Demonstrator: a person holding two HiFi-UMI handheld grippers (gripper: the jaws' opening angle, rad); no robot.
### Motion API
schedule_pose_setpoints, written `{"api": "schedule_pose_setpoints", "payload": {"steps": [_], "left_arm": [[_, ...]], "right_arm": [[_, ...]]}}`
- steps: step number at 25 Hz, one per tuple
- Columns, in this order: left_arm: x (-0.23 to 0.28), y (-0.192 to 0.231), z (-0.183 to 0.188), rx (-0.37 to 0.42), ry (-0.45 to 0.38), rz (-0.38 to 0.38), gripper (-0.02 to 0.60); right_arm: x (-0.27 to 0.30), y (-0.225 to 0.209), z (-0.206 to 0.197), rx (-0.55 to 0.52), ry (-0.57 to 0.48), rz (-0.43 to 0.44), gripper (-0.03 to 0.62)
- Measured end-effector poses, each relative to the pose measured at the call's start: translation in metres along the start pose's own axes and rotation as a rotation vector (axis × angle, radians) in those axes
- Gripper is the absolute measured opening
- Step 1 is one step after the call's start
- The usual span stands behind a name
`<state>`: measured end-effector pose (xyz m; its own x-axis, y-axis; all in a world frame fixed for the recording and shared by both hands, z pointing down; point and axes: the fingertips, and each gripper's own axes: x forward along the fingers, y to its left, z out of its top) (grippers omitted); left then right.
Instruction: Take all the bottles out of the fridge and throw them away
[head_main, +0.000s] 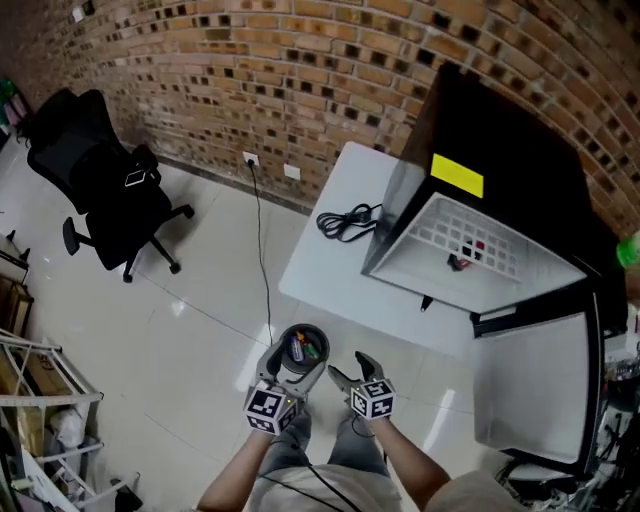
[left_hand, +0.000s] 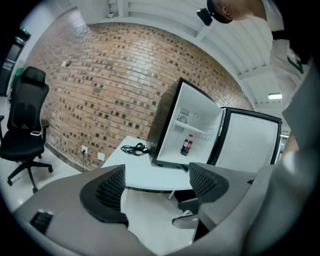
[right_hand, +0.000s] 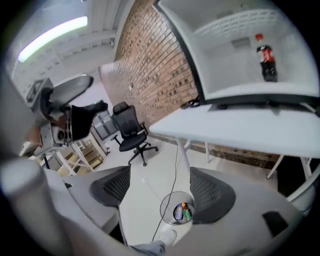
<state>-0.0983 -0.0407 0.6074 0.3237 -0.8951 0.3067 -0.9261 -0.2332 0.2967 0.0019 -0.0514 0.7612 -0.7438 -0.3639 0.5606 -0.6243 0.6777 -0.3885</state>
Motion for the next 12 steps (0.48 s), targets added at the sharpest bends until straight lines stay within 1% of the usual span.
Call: {"api": "schedule_pose_setpoints", "payload": {"steps": [2,4,6,9,12], "left_arm": [[-0.004,-0.017,0.024,0.004,-0.021,-0.006,0.387],[-0.005,-0.031,0.043,0.026,-0.053,-0.014,0.387],[-0.005,-0.047,0.064,0.049,-0.083,-0.034,0.387],[-0.002,-0.075,0.096,0.066,-0.117,-0.078,0.387],[0.005,-0.1,0.128,0.086,-0.16,-0.12,0.387]], "right_arm": [[-0.048,-0.003,0.036,-0.006,-0.112,-0.051,0.403],[-0.096,-0.007,0.073,-0.038,-0.216,-0.105,0.402],[-0.141,-0.012,0.104,-0.044,-0.315,-0.155,0.402],[-0.204,-0.021,0.14,-0.033,-0.445,-0.226,0.402],[-0.257,-0.026,0.176,-0.054,-0.557,-0.282,0.402]]}}
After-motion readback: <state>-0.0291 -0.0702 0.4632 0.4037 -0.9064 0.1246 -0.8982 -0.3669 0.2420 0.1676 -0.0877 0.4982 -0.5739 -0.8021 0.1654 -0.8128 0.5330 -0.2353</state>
